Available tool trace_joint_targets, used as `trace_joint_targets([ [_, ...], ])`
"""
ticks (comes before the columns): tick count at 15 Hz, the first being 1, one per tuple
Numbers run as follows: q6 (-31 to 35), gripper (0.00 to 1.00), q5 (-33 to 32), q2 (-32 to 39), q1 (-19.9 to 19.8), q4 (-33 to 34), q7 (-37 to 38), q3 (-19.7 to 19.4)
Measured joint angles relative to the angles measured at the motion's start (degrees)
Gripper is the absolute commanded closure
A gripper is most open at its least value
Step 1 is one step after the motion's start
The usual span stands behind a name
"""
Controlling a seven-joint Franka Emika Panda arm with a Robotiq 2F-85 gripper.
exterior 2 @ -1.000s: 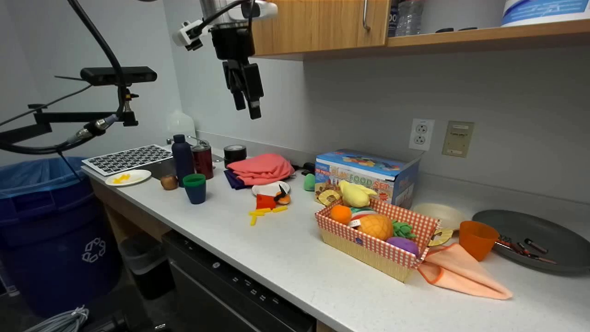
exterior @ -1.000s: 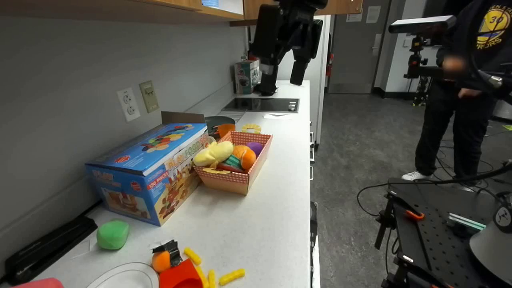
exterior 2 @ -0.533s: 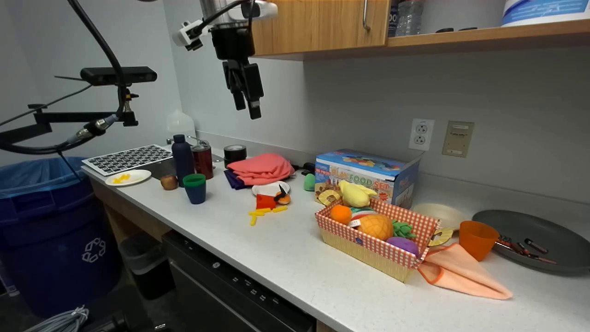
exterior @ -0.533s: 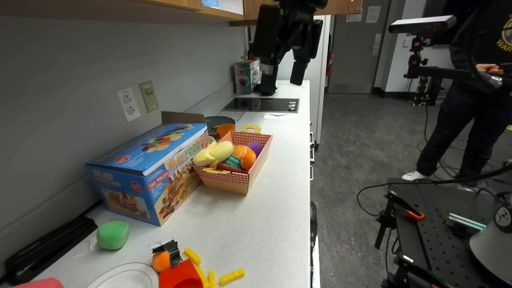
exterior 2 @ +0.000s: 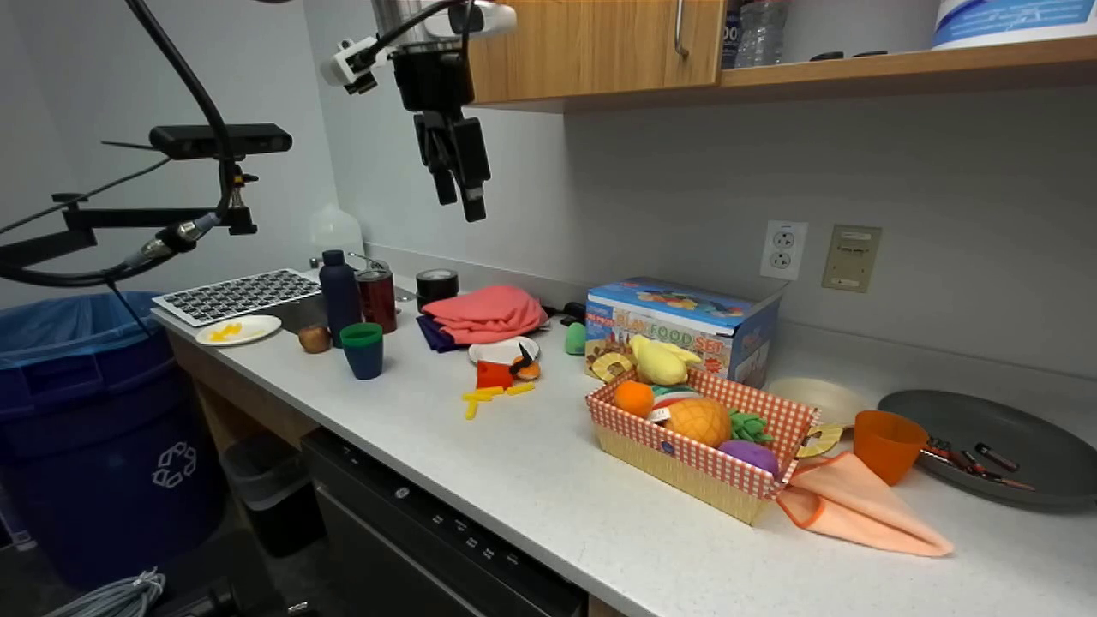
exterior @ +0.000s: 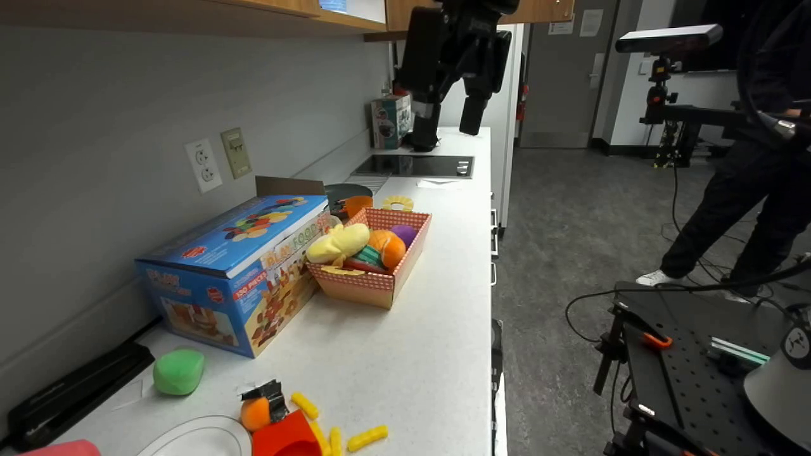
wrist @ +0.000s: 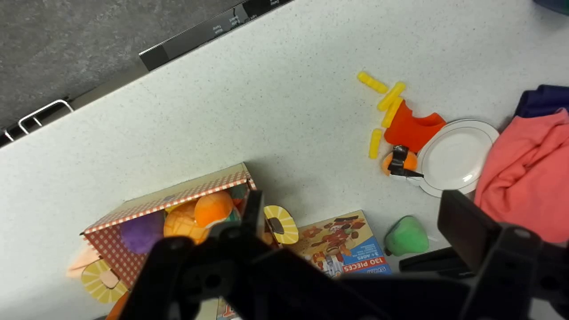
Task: Close the right door of the top cabinet
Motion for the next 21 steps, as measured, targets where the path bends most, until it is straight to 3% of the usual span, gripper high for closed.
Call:
trace_joint_targets([
  [10, 1.5, 0.0, 0.0, 0.0, 0.0, -0.1, 0.5, -0.1],
  [15, 6.4, 0.0, -2.0, 0.0, -0.2, -1.1, 5.0, 0.0],
  [21, 6.4, 0.0, -5.0, 0.0, -0.7, -1.4, 9.3, 0.5],
])
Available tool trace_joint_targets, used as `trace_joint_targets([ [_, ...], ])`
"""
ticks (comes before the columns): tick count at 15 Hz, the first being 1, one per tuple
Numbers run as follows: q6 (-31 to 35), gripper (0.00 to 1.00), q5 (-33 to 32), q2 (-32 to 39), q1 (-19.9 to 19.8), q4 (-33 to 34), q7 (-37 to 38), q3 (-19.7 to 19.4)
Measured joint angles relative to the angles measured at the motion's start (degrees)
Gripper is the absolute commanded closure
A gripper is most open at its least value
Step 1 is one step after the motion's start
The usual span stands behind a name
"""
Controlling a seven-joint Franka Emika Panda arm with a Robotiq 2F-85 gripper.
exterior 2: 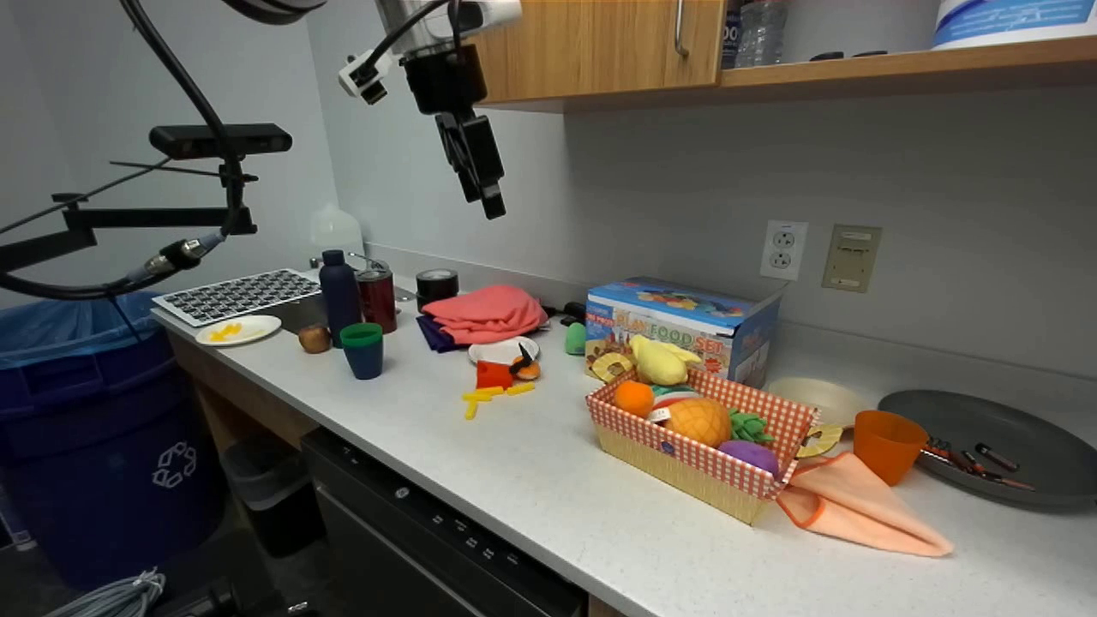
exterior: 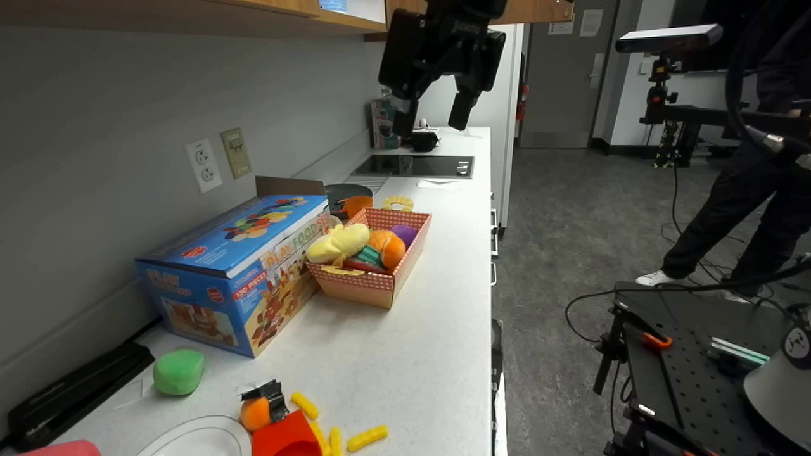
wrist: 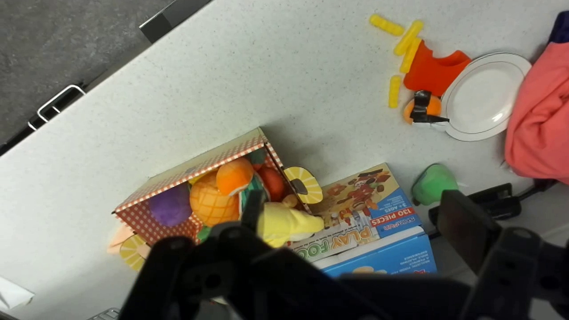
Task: Close the right door of the top cabinet
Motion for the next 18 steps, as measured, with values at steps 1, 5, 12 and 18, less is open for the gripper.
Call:
trace_joint_targets([
  [1, 0.0, 0.0, 0.0, 0.0, 0.0, 0.0, 0.0, 0.0],
  [5, 0.0, 0.0, 0.0, 0.0, 0.0, 0.0, 0.0, 0.0],
  [12, -12.4, 0.0, -4.0, -1.9, -0.5, 2.2, -0.6, -1.7],
  [18, -28.1, 0.0, -11.8, -7.7, -2.9, 6.8, -3.4, -3.9],
])
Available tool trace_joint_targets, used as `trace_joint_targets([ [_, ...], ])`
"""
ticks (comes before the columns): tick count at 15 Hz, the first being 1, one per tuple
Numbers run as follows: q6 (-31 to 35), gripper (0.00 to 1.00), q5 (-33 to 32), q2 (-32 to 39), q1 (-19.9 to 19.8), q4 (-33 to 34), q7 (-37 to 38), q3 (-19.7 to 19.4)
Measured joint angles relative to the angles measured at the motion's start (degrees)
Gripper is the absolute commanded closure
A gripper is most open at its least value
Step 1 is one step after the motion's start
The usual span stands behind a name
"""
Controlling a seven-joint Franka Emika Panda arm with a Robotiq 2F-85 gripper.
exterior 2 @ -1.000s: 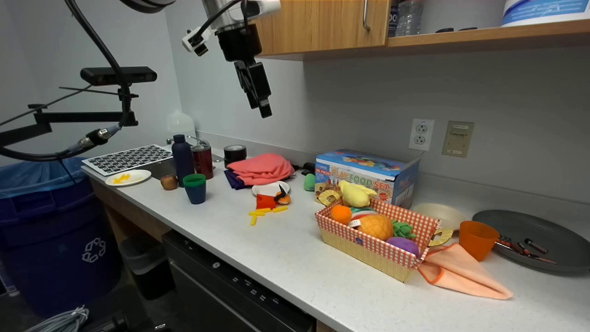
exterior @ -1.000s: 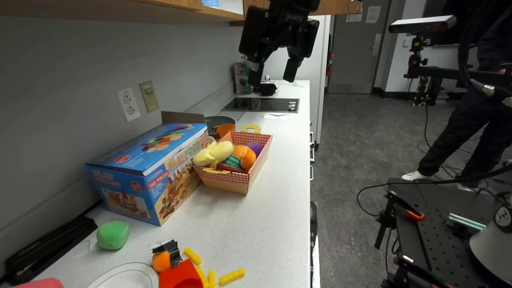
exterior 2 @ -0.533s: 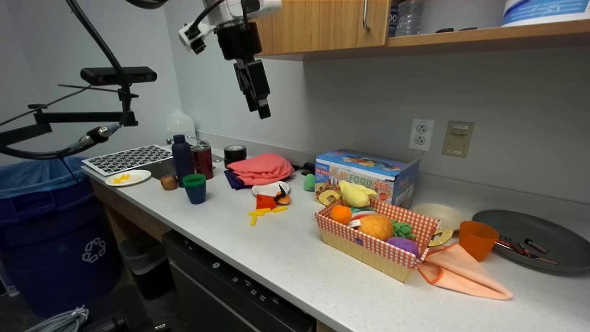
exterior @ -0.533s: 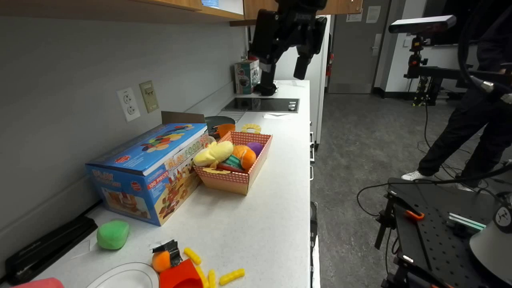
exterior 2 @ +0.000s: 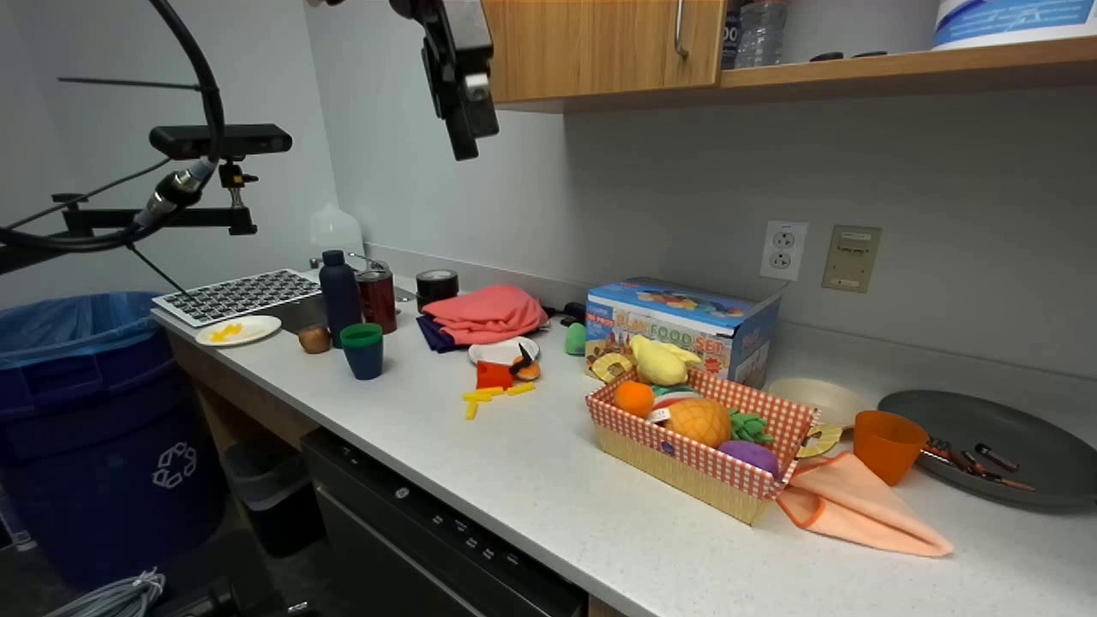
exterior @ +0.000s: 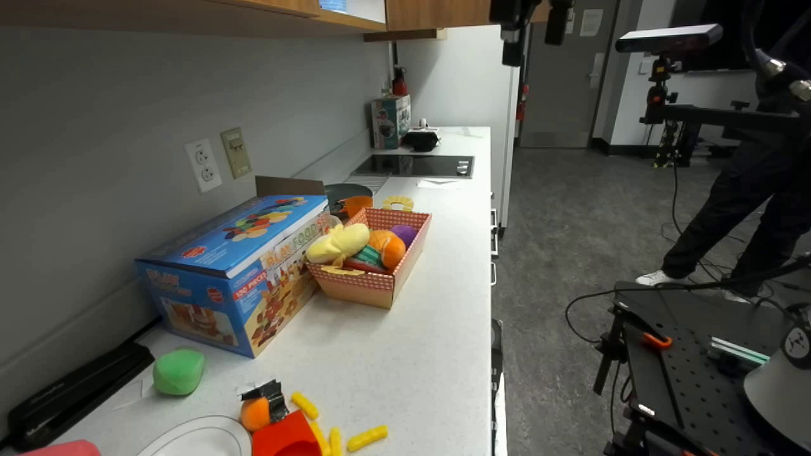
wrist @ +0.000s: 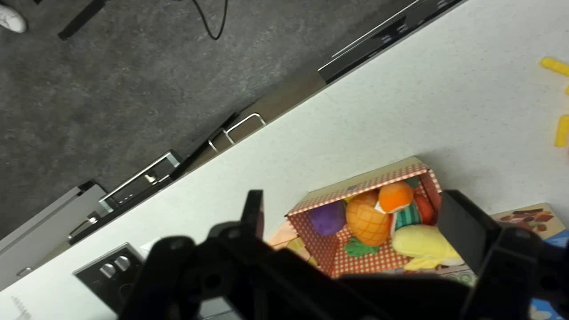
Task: Close the right door of the top cabinet
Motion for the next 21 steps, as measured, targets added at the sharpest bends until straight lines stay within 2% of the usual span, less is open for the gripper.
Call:
trace_joint_targets([
  [9, -0.5, 0.0, -0.3, 0.5, -0.2, -0.1, 0.0, 0.3],
  [12, -2.4, 0.0, -2.5, 2.0, -1.3, 2.7, 0.0, -0.4],
  [21, -7.0, 0.0, -7.7, 8.2, -8.9, 18.0, -5.1, -11.2],
])
